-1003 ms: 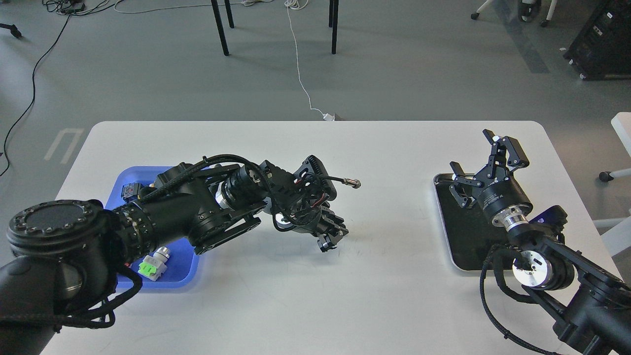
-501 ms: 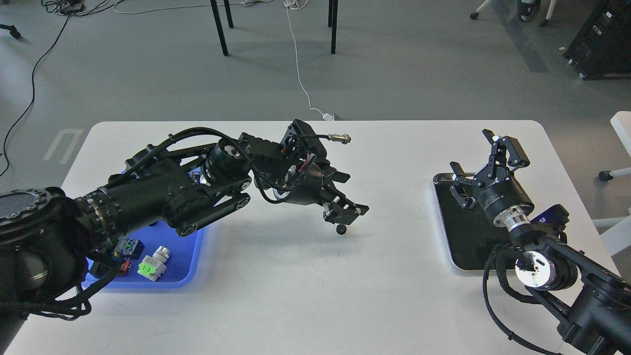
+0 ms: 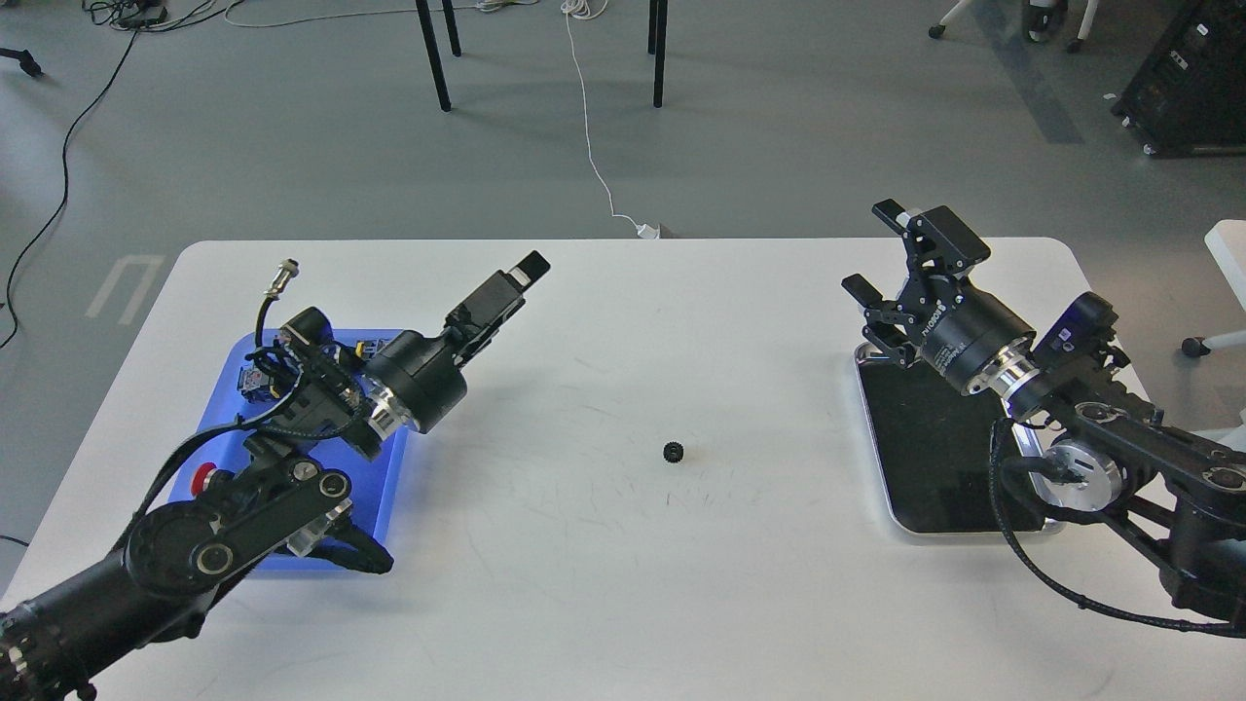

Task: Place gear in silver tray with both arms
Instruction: 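Release the gear on the table and pull the left arm back, then reach the right gripper down to the gear and grasp it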

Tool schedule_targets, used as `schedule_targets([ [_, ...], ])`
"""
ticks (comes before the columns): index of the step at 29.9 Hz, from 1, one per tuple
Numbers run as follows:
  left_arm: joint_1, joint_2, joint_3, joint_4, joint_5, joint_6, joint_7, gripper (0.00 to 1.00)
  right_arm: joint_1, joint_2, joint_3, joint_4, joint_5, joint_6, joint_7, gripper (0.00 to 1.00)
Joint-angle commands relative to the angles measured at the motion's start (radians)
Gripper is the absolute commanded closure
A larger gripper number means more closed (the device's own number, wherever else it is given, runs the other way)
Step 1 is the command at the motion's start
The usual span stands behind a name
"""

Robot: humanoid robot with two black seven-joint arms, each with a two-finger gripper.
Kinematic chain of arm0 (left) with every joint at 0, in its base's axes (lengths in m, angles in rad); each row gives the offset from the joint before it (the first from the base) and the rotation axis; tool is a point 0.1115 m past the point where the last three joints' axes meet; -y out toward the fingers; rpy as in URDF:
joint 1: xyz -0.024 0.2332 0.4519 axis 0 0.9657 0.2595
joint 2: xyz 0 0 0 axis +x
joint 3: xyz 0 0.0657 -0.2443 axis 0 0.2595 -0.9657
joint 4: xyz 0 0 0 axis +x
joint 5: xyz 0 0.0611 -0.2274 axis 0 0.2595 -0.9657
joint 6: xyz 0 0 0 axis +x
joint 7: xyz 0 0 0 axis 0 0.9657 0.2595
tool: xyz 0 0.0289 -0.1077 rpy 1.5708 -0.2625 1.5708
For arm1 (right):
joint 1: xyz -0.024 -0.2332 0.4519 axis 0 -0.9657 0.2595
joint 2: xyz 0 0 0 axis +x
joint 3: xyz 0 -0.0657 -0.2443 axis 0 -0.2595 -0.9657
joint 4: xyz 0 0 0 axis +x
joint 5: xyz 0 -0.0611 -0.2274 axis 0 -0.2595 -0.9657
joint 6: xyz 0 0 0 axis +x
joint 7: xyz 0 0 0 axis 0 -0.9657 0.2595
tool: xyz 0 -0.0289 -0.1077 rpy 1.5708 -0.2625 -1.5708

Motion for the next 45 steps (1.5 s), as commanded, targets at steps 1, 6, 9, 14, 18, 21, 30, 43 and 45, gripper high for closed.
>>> schedule_targets([
  [1,0.169,-0.036,-0.176,-0.074,-0.014,0.001,0.0,0.01,0.129,-0.018,-0.146,0.009,-0.156,0.016,0.0,0.01],
  [6,0.301,-0.064,-0.332,-0.094,-0.032,-0.004,0.0,0.01,0.331,-0.006,-0.427,0.052,-0.532,0.016,0.0,0.01],
  [9,0.321,-0.059,-0.372,-0.094,-0.105,-0.034,0.0,0.01,0.435,0.028,-0.579,0.049,-0.753,0.016,0.0,0.01],
  [14,0.325,-0.064,-0.504,-0.094,-0.269,-0.161,0.0,0.01,0.584,0.104,-0.789,0.039,-0.932,0.015,0.0,0.01],
  [18,0.325,-0.062,-0.532,-0.094,-0.351,-0.26,0.0,0.01,0.638,0.196,-0.864,-0.012,-0.984,0.013,0.0,0.01],
  [21,0.327,-0.062,-0.532,-0.094,-0.356,-0.264,0.0,0.01,0.643,0.273,-0.901,-0.072,-1.052,-0.005,0.0,0.02],
  [30,0.327,-0.064,-0.532,-0.096,-0.356,-0.271,0.0,0.01,0.641,0.4,-0.963,-0.169,-1.061,-0.077,0.0,0.09],
  [43,0.327,-0.065,-0.53,-0.096,-0.357,-0.271,0.0,0.01,0.621,0.473,-0.993,-0.252,-1.056,-0.105,0.0,0.26],
  [45,0.327,-0.065,-0.53,-0.096,-0.357,-0.271,0.0,0.01,0.621,0.476,-0.993,-0.255,-1.056,-0.11,0.0,0.26],
])
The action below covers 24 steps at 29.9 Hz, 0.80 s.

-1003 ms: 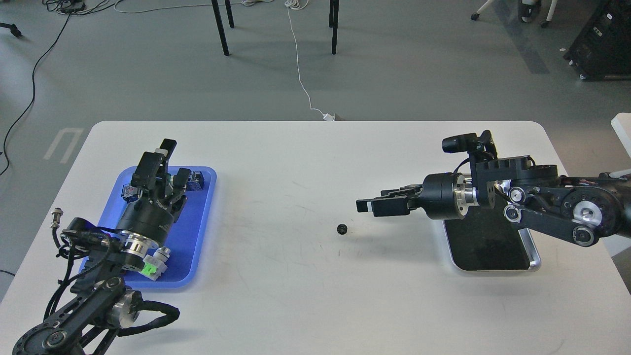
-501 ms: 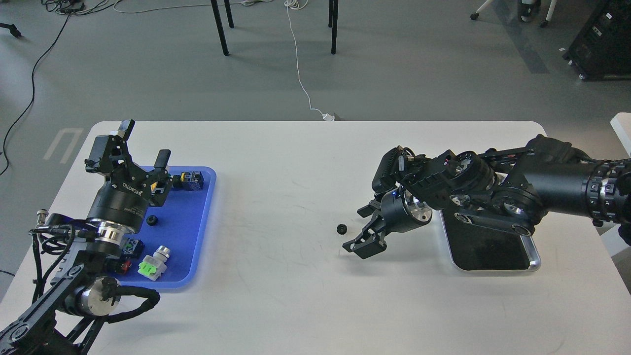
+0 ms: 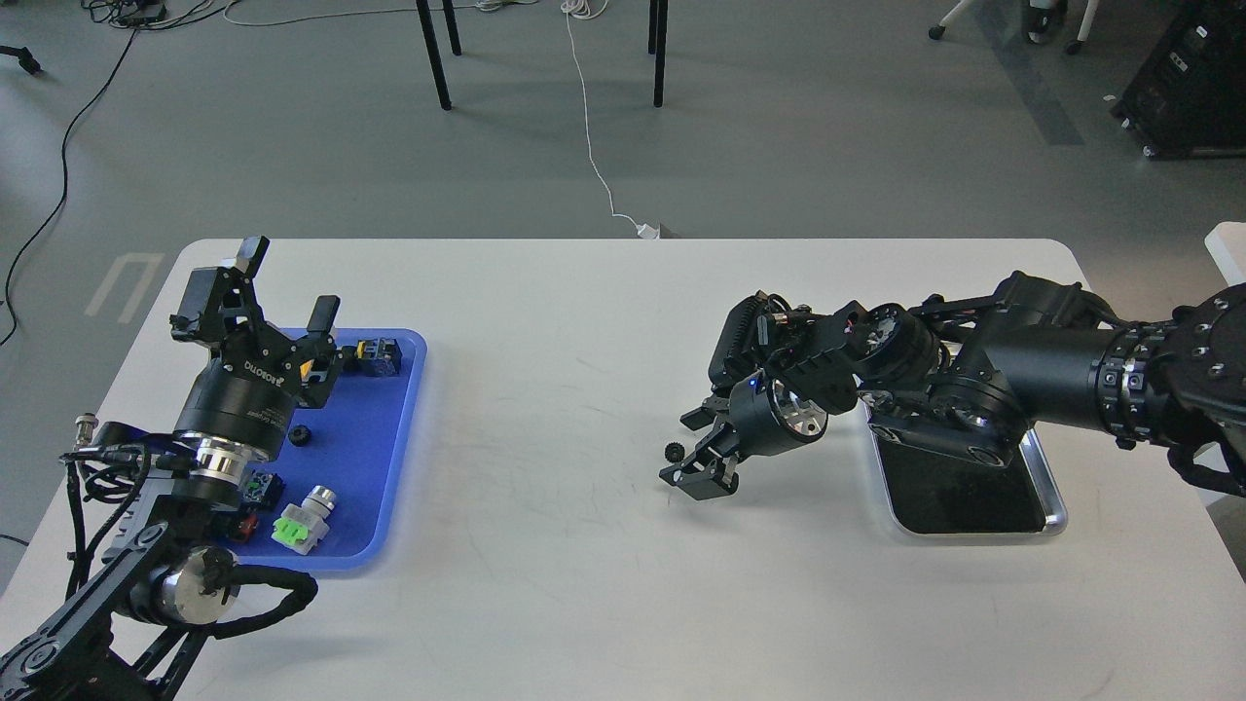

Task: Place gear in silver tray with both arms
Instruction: 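Reach the right gripper down to the gear and grasp it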

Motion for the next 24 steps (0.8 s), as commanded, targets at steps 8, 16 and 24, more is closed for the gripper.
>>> schedule_targets([
  [8,0.002,-0.002,-0.002,0.0,-0.001,0.0,0.0,0.01,-0.016,0.03,-0.005,-0.035,0.0,-0.006,0.0,0.39],
  [16,0.002,-0.002,-0.002,0.002,-0.001,0.0,0.0,0.01,-0.027,0.033,-0.005,-0.042,0.0,-0.007,0.0,0.4],
  [24,0.002,-0.008,-0.001,0.002,-0.001,0.0,0.0,0.01,-0.031,0.044,-0.005,-0.063,0.0,-0.009,0.0,0.59],
])
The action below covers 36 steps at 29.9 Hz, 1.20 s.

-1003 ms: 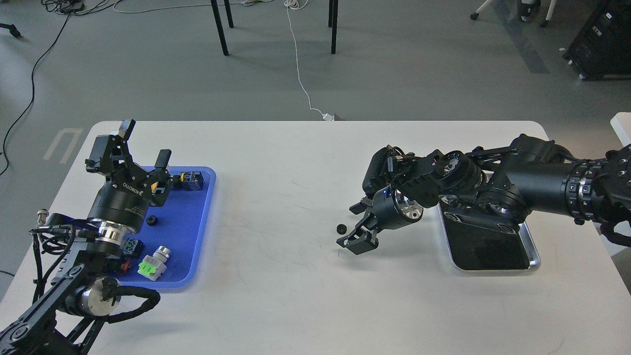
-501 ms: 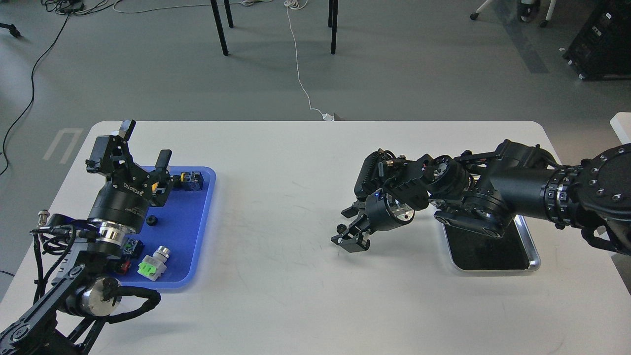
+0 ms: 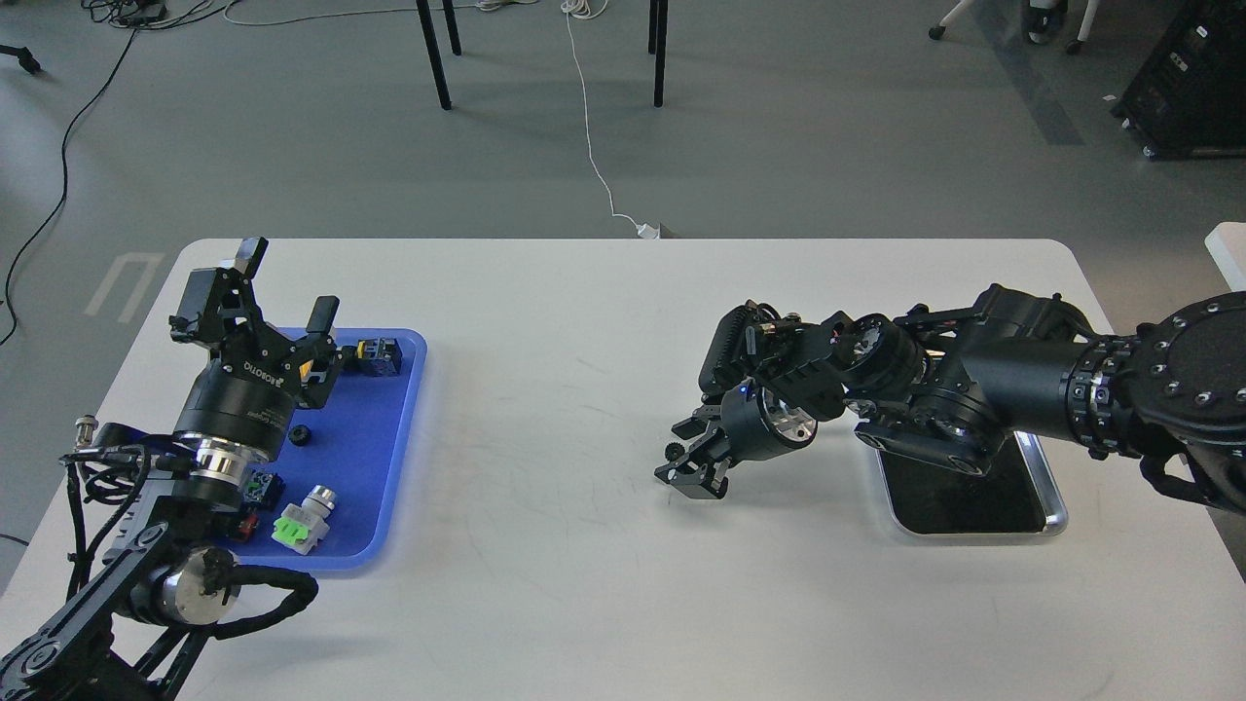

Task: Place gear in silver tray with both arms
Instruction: 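Reach the right gripper down to the gear and grasp it, then lift the black gear with the right gripper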

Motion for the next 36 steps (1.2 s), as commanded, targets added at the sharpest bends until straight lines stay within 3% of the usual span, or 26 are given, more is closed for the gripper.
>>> schedule_targets([
  [1,0.0,-0.004,0.001,0.0,0.0,0.0,0.0,0.01,-0.001,0.01,0.0,-0.01,0.0,-0.001,0.0,0.59],
  [7,0.0,-0.008,0.001,0.0,0.0,0.0,0.0,0.01,-0.004,0.012,0.0,-0.01,0.0,-0.004,0.0,0.61],
  [13,0.0,-0.008,0.001,0.0,0.0,0.0,0.0,0.01,-0.004,0.013,-0.011,-0.01,0.0,-0.004,0.0,0.83],
  [23,-0.001,-0.009,0.001,0.0,0.0,0.0,0.0,0.01,0.017,-0.002,-0.008,0.0,0.009,-0.01,0.0,0.88],
  [36,0.0,-0.011,0.003,0.0,0.0,0.0,0.0,0.01,0.126,-0.39,-0.021,0.098,-0.011,-0.041,0.0,0.86],
])
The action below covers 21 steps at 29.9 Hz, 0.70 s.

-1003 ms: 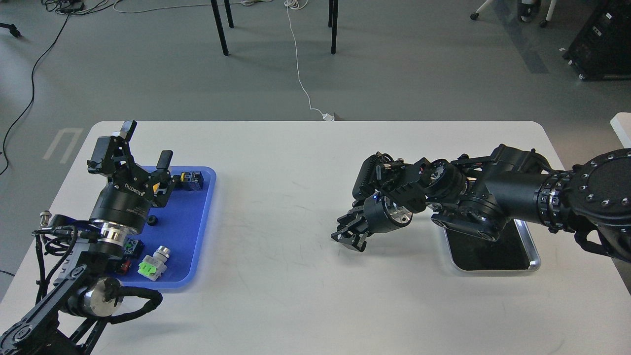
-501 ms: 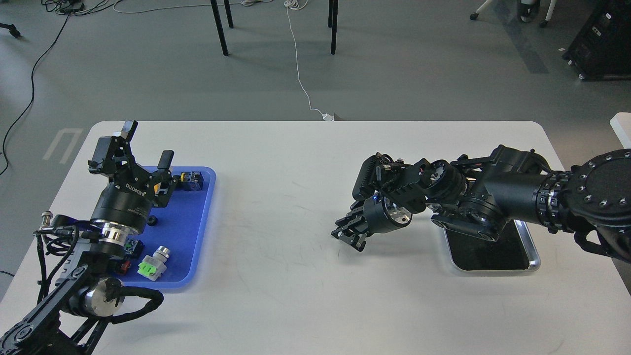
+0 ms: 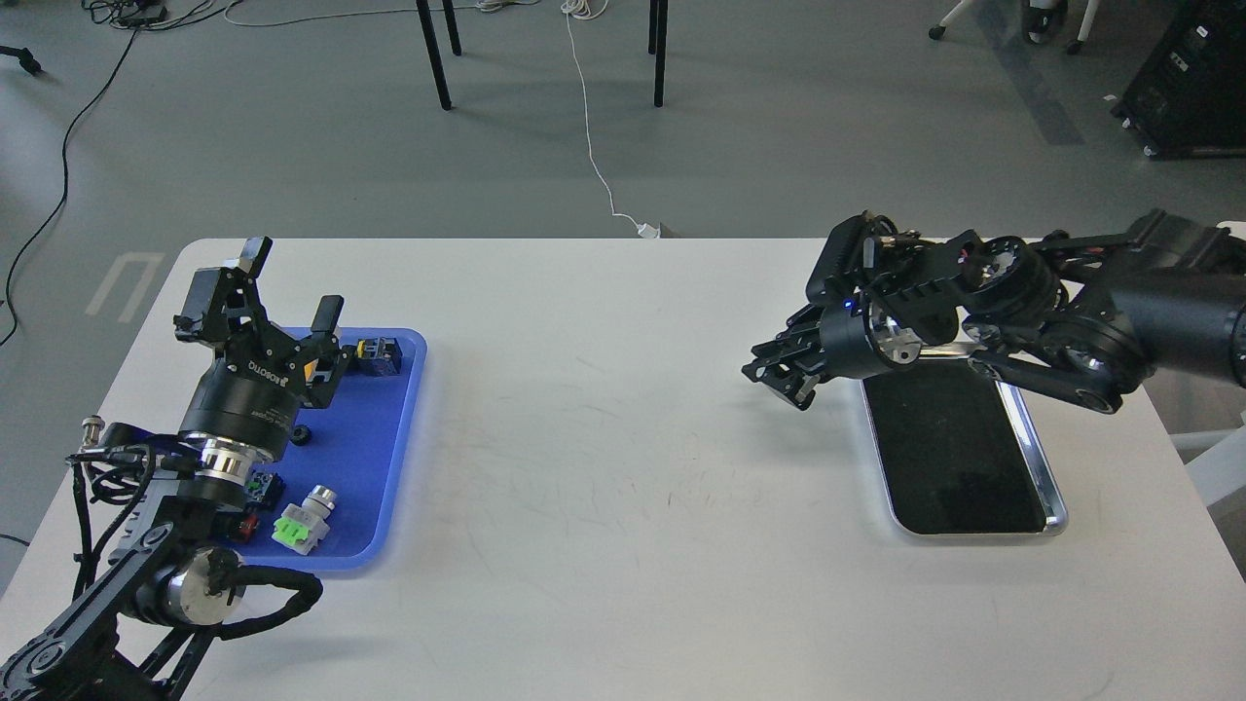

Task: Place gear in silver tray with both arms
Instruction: 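Lift the black gear with the right gripper, then carry the gear over the silver tray and open the right gripper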

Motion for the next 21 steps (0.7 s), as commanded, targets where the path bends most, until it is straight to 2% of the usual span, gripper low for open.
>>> schedule_targets([
  [1,0.0,-0.003,0.001,0.0,0.0,0.0,0.0,0.01,-0.003,-0.09,-0.014,-0.004,-0.004,0.001,0.0,0.86],
  [9,0.002,-0.021,0.003,0.0,0.002,0.0,0.0,0.01,-0.066,-0.243,-0.016,-0.02,-0.006,-0.012,0.0,0.86],
  [21,0.002,-0.04,0.006,0.0,0.002,0.0,0.0,0.01,-0.195,-0.234,-0.005,-0.139,-0.004,-0.02,0.0,0.85],
])
